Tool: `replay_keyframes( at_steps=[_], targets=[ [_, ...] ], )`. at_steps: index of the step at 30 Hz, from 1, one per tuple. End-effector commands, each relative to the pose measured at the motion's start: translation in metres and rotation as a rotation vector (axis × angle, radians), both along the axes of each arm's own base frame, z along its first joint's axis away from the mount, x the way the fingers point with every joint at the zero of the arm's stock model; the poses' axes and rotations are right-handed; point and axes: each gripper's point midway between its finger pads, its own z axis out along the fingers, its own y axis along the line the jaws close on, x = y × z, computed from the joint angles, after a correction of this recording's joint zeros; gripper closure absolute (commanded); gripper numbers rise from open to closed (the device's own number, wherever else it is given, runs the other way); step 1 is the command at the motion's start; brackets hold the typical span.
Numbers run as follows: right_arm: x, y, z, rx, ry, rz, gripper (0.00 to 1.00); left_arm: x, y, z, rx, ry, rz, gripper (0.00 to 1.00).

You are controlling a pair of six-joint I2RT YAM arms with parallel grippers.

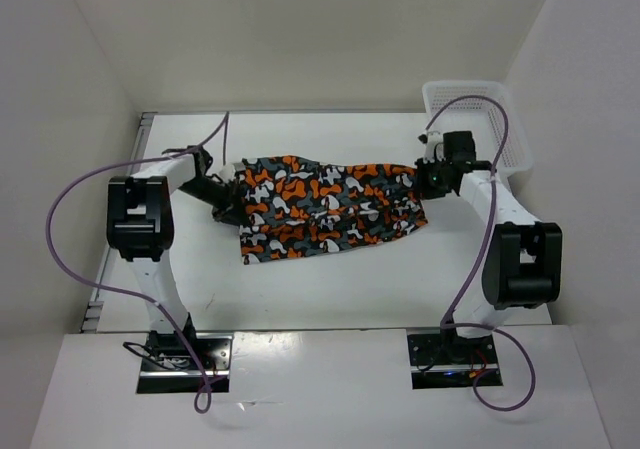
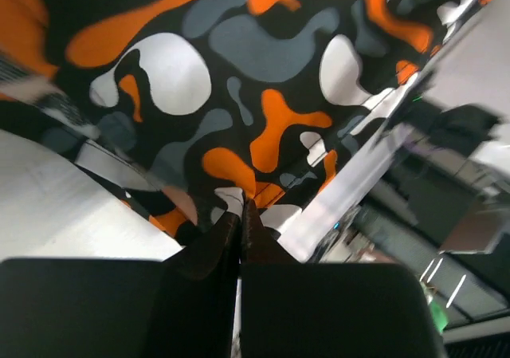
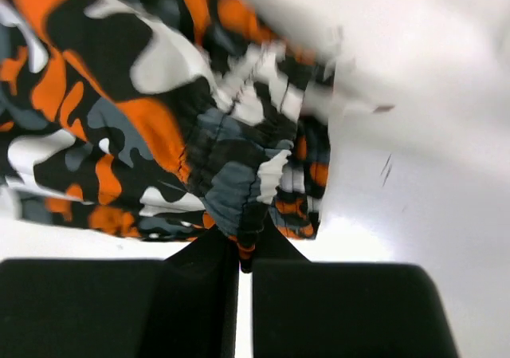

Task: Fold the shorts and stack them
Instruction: Fold the shorts

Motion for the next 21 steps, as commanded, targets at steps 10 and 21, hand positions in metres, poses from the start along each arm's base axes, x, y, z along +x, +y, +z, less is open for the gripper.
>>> replay_keyframes(
  at_steps=[10,21],
  targets=[
    [-0.042,-0.026,0.007,-0.054,-0.041,0.228,1.0,-0.066,-0.017,0.008,0.032,0.236,-0.095,0.97],
    [-0.044,-0.065,-0.012,-0.236,-0.056,0.072,0.32,-0.072,-0.002,-0.019,0.246,0.142,-0.196,0.63]
  ],
)
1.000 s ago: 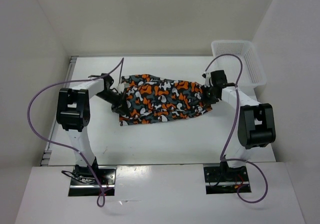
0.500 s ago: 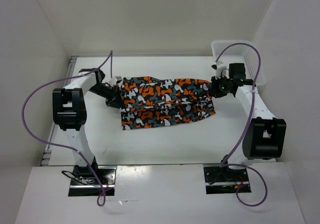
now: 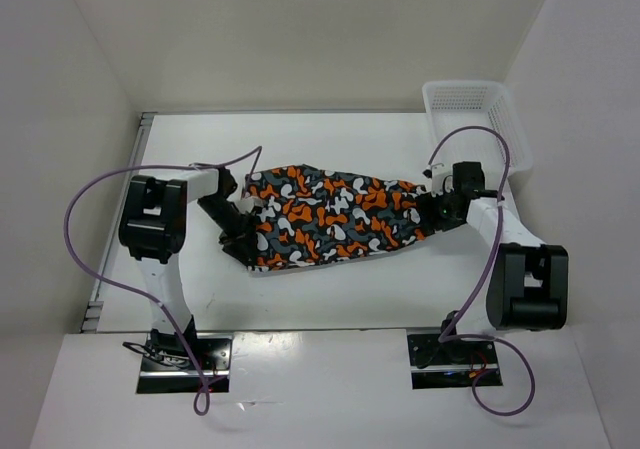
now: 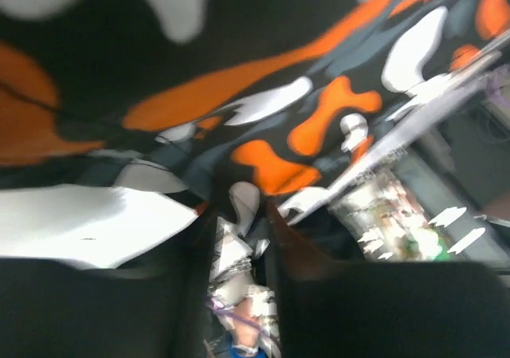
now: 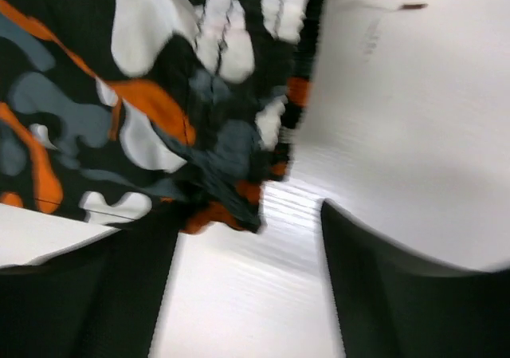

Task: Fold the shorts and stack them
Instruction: Fold the shorts

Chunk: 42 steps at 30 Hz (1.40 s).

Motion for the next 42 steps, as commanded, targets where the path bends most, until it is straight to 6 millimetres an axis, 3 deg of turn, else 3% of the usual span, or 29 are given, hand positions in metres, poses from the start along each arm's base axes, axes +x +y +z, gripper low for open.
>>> replay_keyframes(
  at_steps=[1,4,7,8,9,10,12,13,16,17,18,19,20,24,26,29,30,32,37,39,41,42],
  targets=[
    [0.018,-0.027,0.022,-0.137,-0.134,-0.044,0.21,0.0,0.009,0.003,0.087,-0.074,-0.056,0.55],
    [0.03,-0.03,0.064,-0.164,-0.224,-0.019,0.16,-0.01,0.008,0.019,0.088,-0.063,-0.066,0.33],
    [0.032,-0.021,0.118,-0.16,-0.292,0.075,0.15,0.012,0.014,0.052,0.057,-0.177,-0.006,0.3],
    [0.032,-0.013,0.136,-0.139,-0.333,0.099,0.15,0.044,0.021,0.071,0.042,-0.313,0.041,0.28],
    [0.039,-0.014,0.157,-0.145,-0.385,0.096,0.15,0.062,0.025,0.08,0.039,-0.392,0.058,0.27],
    [0.042,-0.001,0.163,-0.144,-0.406,0.12,0.15,0.091,0.031,0.084,0.06,-0.511,0.07,0.27],
    [0.052,0.003,0.168,-0.173,-0.431,0.096,0.15,0.13,0.036,0.096,0.09,-0.651,0.075,0.24],
    [0.055,0.008,0.166,-0.179,-0.434,0.11,0.15,0.151,0.036,0.09,0.123,-0.703,0.064,0.24],
    [0.065,0.017,0.151,-0.175,-0.426,0.122,0.21,0.196,0.034,0.079,0.164,-0.803,0.056,0.2],
    [0.062,0.036,0.139,-0.165,-0.41,0.175,0.28,0.205,0.031,0.073,0.183,-0.82,0.047,0.2],
    [0.066,0.048,0.129,-0.165,-0.402,0.207,0.33,0.213,0.029,0.055,0.193,-0.799,0.036,0.18],
    [0.066,0.061,0.122,-0.158,-0.393,0.221,0.36,0.221,0.03,0.05,0.203,-0.804,0.037,0.18],
    [0.063,0.084,0.114,-0.149,-0.387,0.267,0.46,0.233,0.032,0.051,0.22,-0.822,0.041,0.18],
    [0.065,0.12,0.075,-0.102,-0.315,0.297,0.69,0.25,0.034,0.018,0.265,-0.824,0.035,0.18],
    [0.061,0.119,0.04,-0.104,-0.227,0.284,0.76,0.251,0.035,0.007,0.277,-0.811,0.034,0.2],
    [0.054,0.11,0.0,-0.141,-0.139,0.236,0.86,0.259,0.038,-0.013,0.35,-0.816,0.018,0.6],
    [0.054,0.102,-0.007,-0.181,-0.129,0.214,0.88,0.263,0.041,-0.013,0.37,-0.827,0.022,0.79],
    [0.048,0.095,-0.021,-0.21,-0.097,0.192,0.91,0.262,0.047,-0.019,0.406,-0.826,0.023,0.91],
    [0.035,0.094,-0.042,-0.191,-0.022,0.156,0.96,0.273,0.095,-0.023,0.542,-0.835,0.09,0.96],
    [0.029,0.097,-0.044,-0.174,0.005,0.17,0.96,0.283,0.105,-0.013,0.572,-0.859,0.112,0.96],
    [0.019,0.11,-0.046,-0.147,0.03,0.203,0.96,0.288,0.105,-0.007,0.572,-0.877,0.118,0.92],
    [0.022,0.126,-0.034,-0.126,0.001,0.251,0.94,0.291,0.105,-0.004,0.571,-0.886,0.121,0.89]
  ],
)
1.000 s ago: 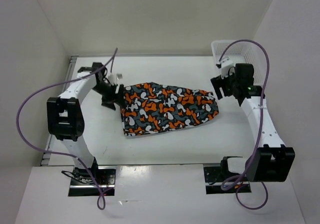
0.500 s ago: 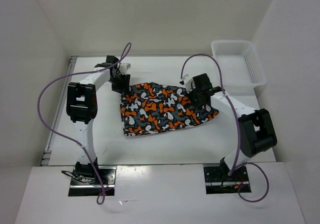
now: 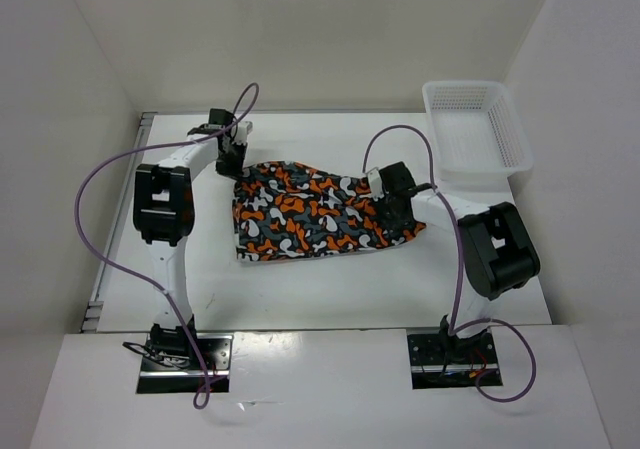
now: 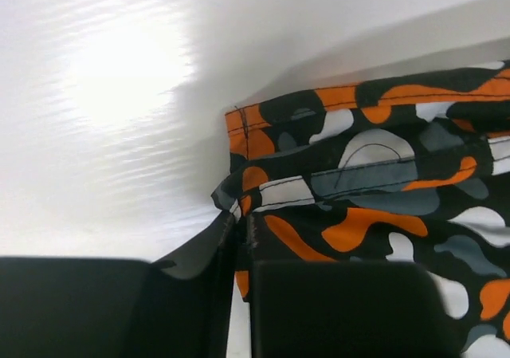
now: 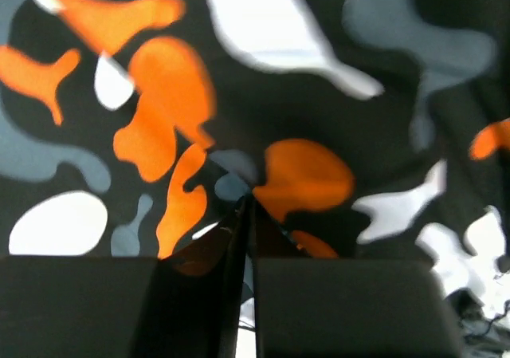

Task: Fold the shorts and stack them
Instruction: Fold the shorts

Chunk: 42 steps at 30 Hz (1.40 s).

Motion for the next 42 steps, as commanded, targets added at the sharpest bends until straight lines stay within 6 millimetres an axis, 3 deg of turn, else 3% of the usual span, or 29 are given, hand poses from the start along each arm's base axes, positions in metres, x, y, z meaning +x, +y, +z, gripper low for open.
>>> replay_keyframes(
  at_steps=[1,3,4,5,6,8,9,11,12,13,14,15,16,17,18,22,23,26,28,34,37,39,40,41,42],
  targets=[
    [-0.007,0.035,0.012,0.084,0.017,0.08,0.89,0.023,0.03,0.011,0.074,-0.063,0.066,0.84],
    [0.017,0.057,0.054,0.181,-0.067,0.077,0.83,0.024,0.017,0.029,0.033,-0.082,0.036,0.74],
    [0.028,0.06,0.071,0.204,-0.109,0.045,0.82,0.023,0.011,0.048,0.0,-0.106,0.018,0.63],
    [0.038,0.067,0.091,0.252,-0.143,0.003,0.79,0.023,0.003,0.058,-0.014,-0.125,0.001,0.6],
    [0.061,0.062,0.127,0.296,-0.218,-0.045,0.63,0.021,-0.003,0.076,-0.025,-0.153,-0.013,0.53],
    [0.084,0.057,0.159,0.399,-0.253,-0.143,0.42,0.018,-0.004,0.091,-0.034,-0.173,-0.018,0.48],
    [0.094,0.042,0.16,0.408,-0.258,-0.199,0.37,0.015,-0.011,0.103,-0.036,-0.186,-0.03,0.48],
    [0.106,0.027,0.149,0.349,-0.283,-0.251,0.41,0.011,-0.015,0.11,-0.037,-0.191,-0.039,0.46],
    [0.116,0.023,0.149,0.327,-0.319,-0.248,0.48,0.007,-0.022,0.118,-0.039,-0.195,-0.055,0.46],
    [0.12,0.017,0.14,0.285,-0.327,-0.259,0.7,0.003,-0.031,0.117,-0.04,-0.184,-0.071,0.46],
    [0.124,0.017,0.122,0.261,-0.303,-0.246,0.81,-0.003,-0.032,0.119,-0.048,-0.165,-0.078,0.46],
    [0.125,0.012,0.113,0.245,-0.288,-0.248,0.89,-0.012,-0.041,0.118,-0.06,-0.147,-0.1,0.46],
    [0.128,0.014,0.11,0.246,-0.28,-0.232,0.95,-0.026,-0.051,0.104,-0.083,-0.093,-0.127,0.46],
    [0.128,0.015,0.099,0.238,-0.257,-0.22,0.97,-0.037,-0.051,0.105,-0.093,-0.07,-0.134,0.48],
    [0.13,0.016,0.103,0.242,-0.266,-0.219,1.0,-0.048,-0.056,0.099,-0.103,-0.041,-0.148,0.48],
    [0.125,0.021,0.099,0.276,-0.216,-0.194,1.0,-0.099,-0.062,0.067,-0.144,0.102,-0.176,0.49],
    [0.123,0.02,0.098,0.273,-0.207,-0.195,1.0,-0.121,-0.067,0.054,-0.163,0.168,-0.191,0.49],
    [0.113,0.018,0.081,0.265,-0.152,-0.232,1.0,-0.156,-0.068,0.033,-0.176,0.277,-0.198,0.52],
    [0.107,0.008,0.06,0.214,-0.112,-0.272,1.0,-0.18,-0.063,0.017,-0.171,0.344,-0.191,0.52],
    [0.105,-0.011,0.01,0.108,-0.059,-0.369,1.0,-0.199,-0.04,-0.013,-0.055,0.39,-0.152,0.52],
    [0.126,-0.027,0.009,0.035,-0.129,-0.452,1.0,-0.206,-0.027,-0.024,0.012,0.413,-0.132,0.52],
    [0.15,-0.047,0.028,0.001,-0.223,-0.535,1.0,-0.209,-0.021,-0.027,0.04,0.42,-0.124,0.52],
    [0.159,-0.045,0.037,0.016,-0.252,-0.536,1.0,-0.208,-0.02,-0.027,0.05,0.419,-0.122,0.52],
    [0.175,-0.048,0.062,0.045,-0.31,-0.55,1.0,-0.206,-0.02,-0.028,0.049,0.41,-0.122,0.52],
    [0.179,-0.046,0.073,0.048,-0.324,-0.528,1.0,-0.206,-0.02,-0.028,0.049,0.41,-0.122,0.52]
  ],
)
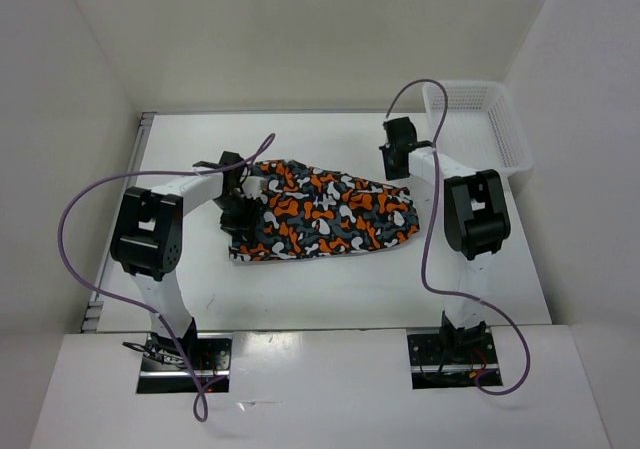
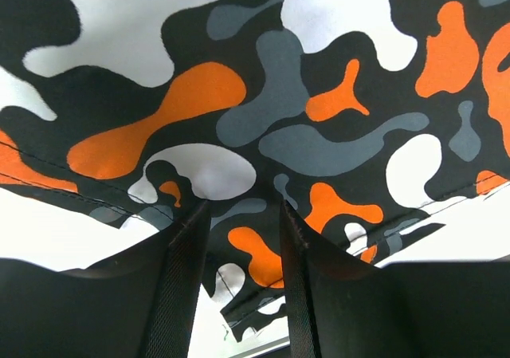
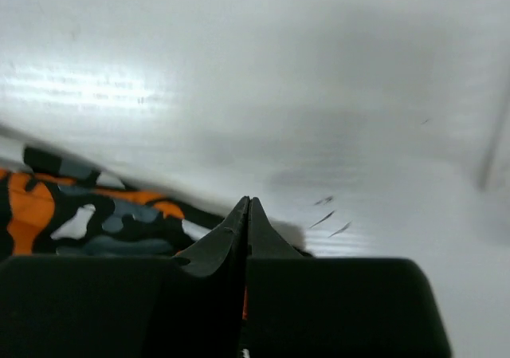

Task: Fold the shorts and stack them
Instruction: Fold the shorts

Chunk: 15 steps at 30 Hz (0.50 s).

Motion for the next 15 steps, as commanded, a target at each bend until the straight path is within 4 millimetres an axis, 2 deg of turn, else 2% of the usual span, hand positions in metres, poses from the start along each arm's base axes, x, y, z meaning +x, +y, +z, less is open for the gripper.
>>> replay_keyframes(
  at_steps=[1,2,3,4,6,7,8,9,10,15],
  targets=[
    [0.044,-0.011,0.061,-0.017,-0.175,-0.024,1.0,-0.01,0.023,-0.019,0.117,0.032,0.005,0.52],
    [0.041,0.001,0.083,-0.009,-0.201,0.024,1.0,-0.008,0.022,-0.02,0.115,0.023,0.006,0.52],
    [0.037,0.01,0.093,-0.008,-0.213,0.067,1.0,-0.008,0.022,-0.02,0.115,0.023,0.006,0.52],
    [0.025,0.034,0.112,0.011,-0.232,0.175,1.0,-0.007,0.022,-0.023,0.116,0.024,0.006,0.52],
    [0.002,0.054,0.119,0.04,-0.212,0.263,1.0,-0.005,0.02,-0.023,0.105,0.017,0.005,0.52],
    [-0.017,0.073,0.11,0.068,-0.174,0.326,1.0,-0.006,0.02,-0.026,0.106,0.026,0.005,0.52],
    [-0.028,0.078,0.117,0.065,-0.178,0.351,1.0,-0.007,0.018,-0.025,0.095,0.028,0.004,0.52],
    [-0.038,0.082,0.113,0.063,-0.16,0.367,1.0,-0.008,0.019,-0.028,0.097,0.039,0.003,0.52],
    [-0.052,0.085,0.099,0.073,-0.114,0.379,1.0,-0.008,0.019,-0.028,0.097,0.039,0.003,0.52],
    [-0.077,0.081,0.06,0.086,-0.002,0.38,1.0,-0.006,0.018,-0.029,0.097,0.039,0.003,0.52]
  ],
)
